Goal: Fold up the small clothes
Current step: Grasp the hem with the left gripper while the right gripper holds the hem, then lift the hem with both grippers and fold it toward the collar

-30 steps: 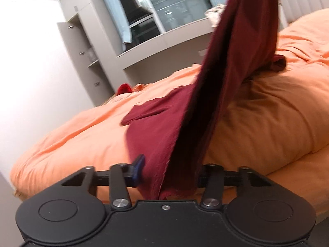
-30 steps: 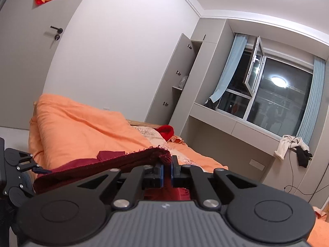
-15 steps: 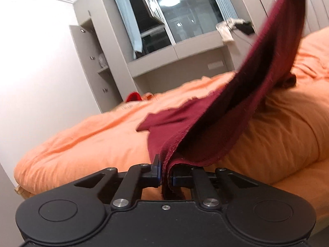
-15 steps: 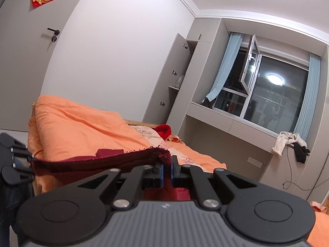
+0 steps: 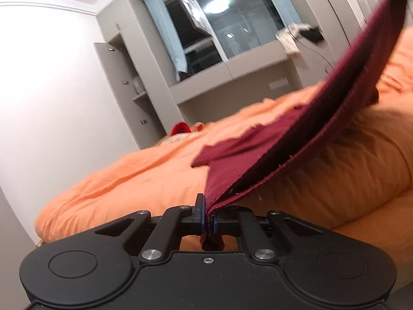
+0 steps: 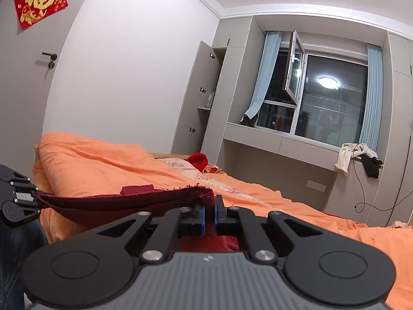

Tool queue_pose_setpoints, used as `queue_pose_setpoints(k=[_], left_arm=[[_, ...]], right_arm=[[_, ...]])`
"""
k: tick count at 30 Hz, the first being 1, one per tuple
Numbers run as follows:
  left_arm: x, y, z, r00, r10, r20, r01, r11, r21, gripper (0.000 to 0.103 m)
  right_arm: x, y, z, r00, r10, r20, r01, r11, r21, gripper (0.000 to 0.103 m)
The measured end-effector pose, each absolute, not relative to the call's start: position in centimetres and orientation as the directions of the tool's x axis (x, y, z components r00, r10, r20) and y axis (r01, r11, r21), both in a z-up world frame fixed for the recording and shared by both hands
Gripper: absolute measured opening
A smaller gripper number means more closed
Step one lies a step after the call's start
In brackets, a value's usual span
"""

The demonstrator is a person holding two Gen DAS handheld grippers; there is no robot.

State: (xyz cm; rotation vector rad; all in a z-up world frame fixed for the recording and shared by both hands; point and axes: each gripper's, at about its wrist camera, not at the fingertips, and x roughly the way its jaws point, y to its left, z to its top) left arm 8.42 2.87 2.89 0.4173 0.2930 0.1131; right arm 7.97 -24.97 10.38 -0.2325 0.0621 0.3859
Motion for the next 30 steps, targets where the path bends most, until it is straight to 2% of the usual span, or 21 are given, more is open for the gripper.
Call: queue_pose_setpoints(k=[5,9,16,21,25,30], left_arm=[[6.3,4.1,5.1,0.971,0.147,-0.187,-0.079,0.942,0.327,0.005],[3.7,3.9,7.3,0.986,0.111,-0.125,-0.069,0.95,0.304,0.005],[3.0,2.5,11.0,0.996,0.044,-0.083,-0.02,0.962,0.273,0.005],[7.8,1.6,13.9,0.998,0.06,-0.03,-0.051,0.97,0.238,0.006],[14.9,0.7,16.1,0.997,0.08,-0.013,-0.075,0.971,0.228,0.006],[24.9,-0.1,17.2,0.993,0.094,-0.066,-0.077,0.971,0.225,0.007]], right_arm=[[5.0,-25.9,8.9,0.927,0.367,-0.075,-0.375,0.911,-0.171,0.006],[1.8,-26.9,8.3,0.93,0.364,-0.049,-0.368,0.92,-0.134,0.006],[-0.5,-28.8,9.6,0.941,0.339,-0.006,-0.338,0.937,-0.09,0.006],[4.0,-29.4,11.7,0.951,0.306,0.038,-0.302,0.949,-0.089,0.006],[10.0,-29.7,13.5,0.963,0.263,0.062,-0.259,0.964,-0.066,0.006],[18.4,-29.5,14.4,0.978,0.208,0.023,-0.206,0.975,-0.084,0.006]])
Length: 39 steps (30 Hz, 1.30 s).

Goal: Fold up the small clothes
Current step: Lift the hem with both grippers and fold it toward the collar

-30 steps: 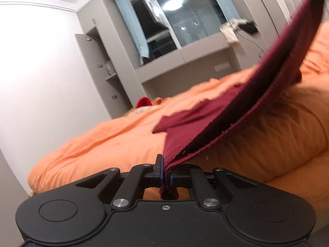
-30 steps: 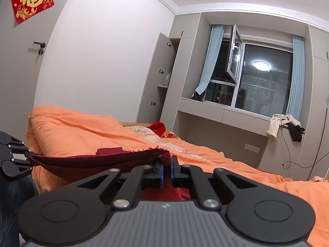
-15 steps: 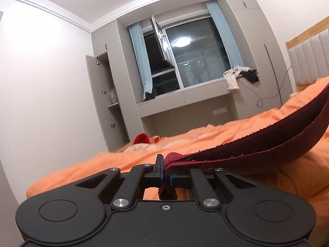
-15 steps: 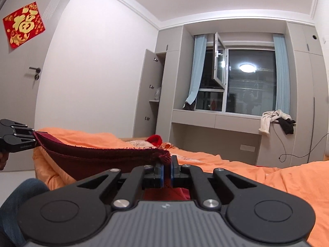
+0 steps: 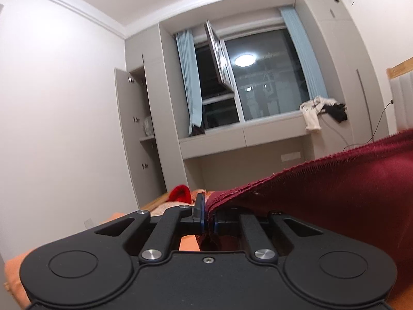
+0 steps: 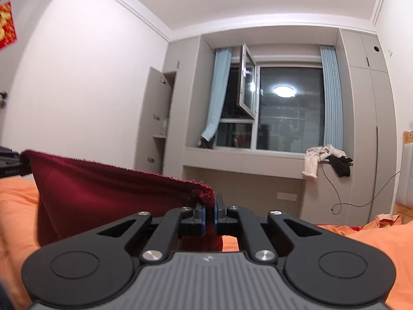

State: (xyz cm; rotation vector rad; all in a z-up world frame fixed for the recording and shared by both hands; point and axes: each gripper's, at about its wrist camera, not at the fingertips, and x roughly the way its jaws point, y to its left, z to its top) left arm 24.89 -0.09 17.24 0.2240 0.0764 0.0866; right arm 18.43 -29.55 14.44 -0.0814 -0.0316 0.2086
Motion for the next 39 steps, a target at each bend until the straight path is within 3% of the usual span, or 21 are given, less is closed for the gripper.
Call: queue_pose_setpoints(k=[11,19,25,27,28,30,33,37,39], left_arm=[[41.4,0.0,11.8,0.954,0.128,-0.27,-0.065,0.971,0.231,0.008],[48.2,1.8,7.7,0.89,0.15,-0.43,-0.103,0.986,0.131,0.009],[50.6,3.0,5.2,0.832,0.124,-0.54,-0.093,0.992,0.084,0.021],[50.7,3.7,5.0,0.826,0.115,-0.551,-0.097,0.993,0.062,0.036],[50.7,4.1,5.0,0.827,0.118,-0.55,-0.105,0.993,0.055,0.04],[50.4,4.6,5.0,0.829,0.123,-0.545,-0.114,0.992,0.05,0.062],[49.6,5.0,5.3,0.839,0.135,-0.527,-0.128,0.99,0.05,0.07],[48.7,5.5,4.8,0.829,0.14,-0.542,-0.134,0.99,0.051,0.077],[48.4,5.5,4.1,0.816,0.15,-0.558,-0.132,0.989,0.072,0.077]], right_arm=[[35.0,-29.3,8.5,0.961,0.176,-0.214,-0.194,0.979,-0.067,0.006],[41.1,-28.0,4.6,0.931,0.17,-0.322,-0.209,0.974,-0.089,0.006],[43.9,-28.1,2.8,0.902,0.165,-0.398,-0.214,0.974,-0.08,0.007],[44.4,-28.3,2.2,0.895,0.155,-0.418,-0.204,0.976,-0.075,0.008],[44.7,-28.5,2.1,0.891,0.155,-0.426,-0.2,0.978,-0.062,0.011],[45.0,-28.8,1.8,0.884,0.155,-0.44,-0.189,0.981,-0.034,0.019],[44.9,-29.2,1.8,0.882,0.155,-0.446,-0.185,0.982,-0.024,0.034],[44.6,-29.7,2.0,0.882,0.132,-0.453,-0.165,0.986,-0.034,0.071],[44.4,-30.1,2.1,0.879,0.128,-0.46,-0.159,0.987,-0.029,0.08]])
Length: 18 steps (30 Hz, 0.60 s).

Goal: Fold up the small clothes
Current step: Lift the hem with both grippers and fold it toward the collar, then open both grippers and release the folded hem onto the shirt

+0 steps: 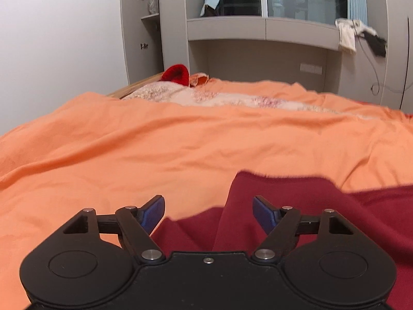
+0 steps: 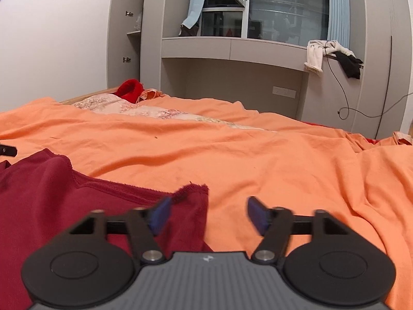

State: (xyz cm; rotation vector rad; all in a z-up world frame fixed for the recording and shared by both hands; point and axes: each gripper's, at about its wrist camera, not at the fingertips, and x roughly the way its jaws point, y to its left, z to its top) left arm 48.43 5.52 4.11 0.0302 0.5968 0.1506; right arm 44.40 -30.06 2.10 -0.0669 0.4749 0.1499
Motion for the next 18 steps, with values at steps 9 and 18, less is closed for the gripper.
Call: queue_pose_setpoints(k=[9,18], left_arm=[[47.5,5.7,1.8,0.783,0.195,-0.591,-0.158,0.981,0.115,0.077],[47.3,7.0,1.3,0.764,0.194,-0.615,-0.195,0.979,0.066,0.075]], right_arm=[[44.7,-27.9,0.9,0.842,0.188,-0.506,-0.263,0.961,-0.081,0.084],[45.7,-29.8,0.7,0.862,0.115,-0.493,-0.116,0.993,0.028,0.007]])
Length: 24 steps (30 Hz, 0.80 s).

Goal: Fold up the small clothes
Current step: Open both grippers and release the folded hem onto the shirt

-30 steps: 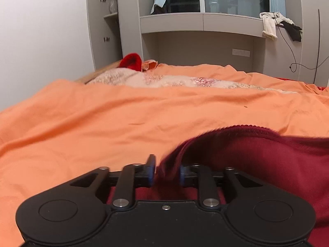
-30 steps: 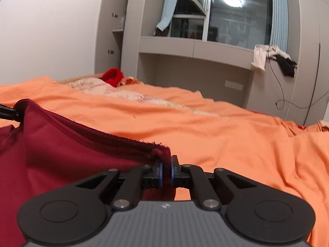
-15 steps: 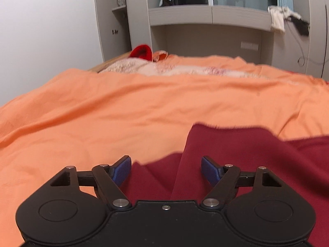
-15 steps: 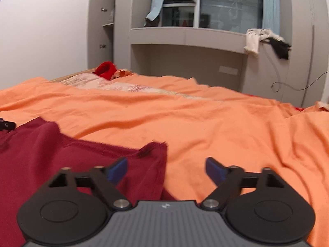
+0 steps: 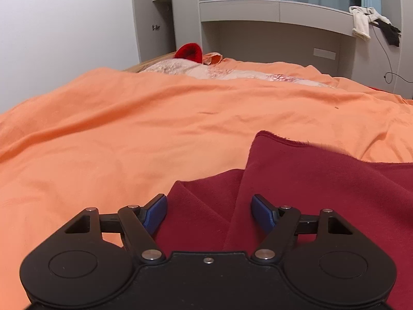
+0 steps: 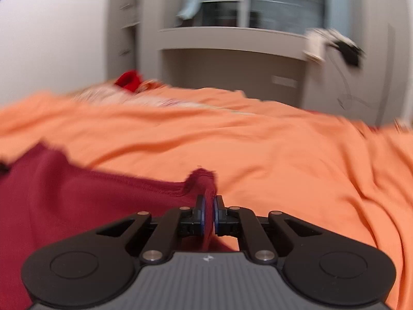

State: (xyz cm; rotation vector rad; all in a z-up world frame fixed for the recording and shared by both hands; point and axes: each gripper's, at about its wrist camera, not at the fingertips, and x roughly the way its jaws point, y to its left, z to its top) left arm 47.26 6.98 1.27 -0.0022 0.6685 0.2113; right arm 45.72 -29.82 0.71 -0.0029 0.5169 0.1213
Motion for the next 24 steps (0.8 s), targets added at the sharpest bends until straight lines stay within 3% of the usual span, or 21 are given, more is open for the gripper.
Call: queue_pose_setpoints(k=[6,8,10,12,16,19,24], left_arm=[[46.9,7.0,1.5,0.772,0.197,-0.604,-0.205,0.977,0.058,0.074],[46.2,7.0,2.0,0.789,0.194,-0.583,-0.204,0.978,0.05,0.074],[45.1,7.3,2.6,0.807,0.194,-0.558,-0.209,0.977,0.037,0.078],[44.0,7.7,3.1,0.821,0.191,-0.539,-0.213,0.977,0.021,0.085],[41.5,8.3,4.1,0.837,0.189,-0.514,-0.222,0.975,-0.002,0.094],[39.3,8.8,4.6,0.85,0.191,-0.492,-0.23,0.973,-0.02,0.102],[35.9,10.6,4.6,0.857,0.153,-0.493,-0.24,0.963,-0.119,0.102]], right_arm=[[46.0,-31.5,0.0,0.846,0.126,-0.517,-0.082,0.991,0.107,0.011],[45.8,-31.7,0.2,0.848,0.127,-0.515,-0.075,0.99,0.12,0.02],[45.5,-32.2,0.6,0.854,0.112,-0.507,-0.055,0.99,0.127,0.041],[45.0,-32.6,1.0,0.863,0.076,-0.499,-0.025,0.994,0.108,0.055],[43.5,-33.6,1.6,0.868,0.034,-0.495,0.022,0.994,0.107,0.074],[41.8,-33.9,2.4,0.884,0.024,-0.467,0.033,0.993,0.113,0.095],[38.3,-33.1,4.5,0.919,0.028,-0.394,0.017,0.994,0.11,0.103]])
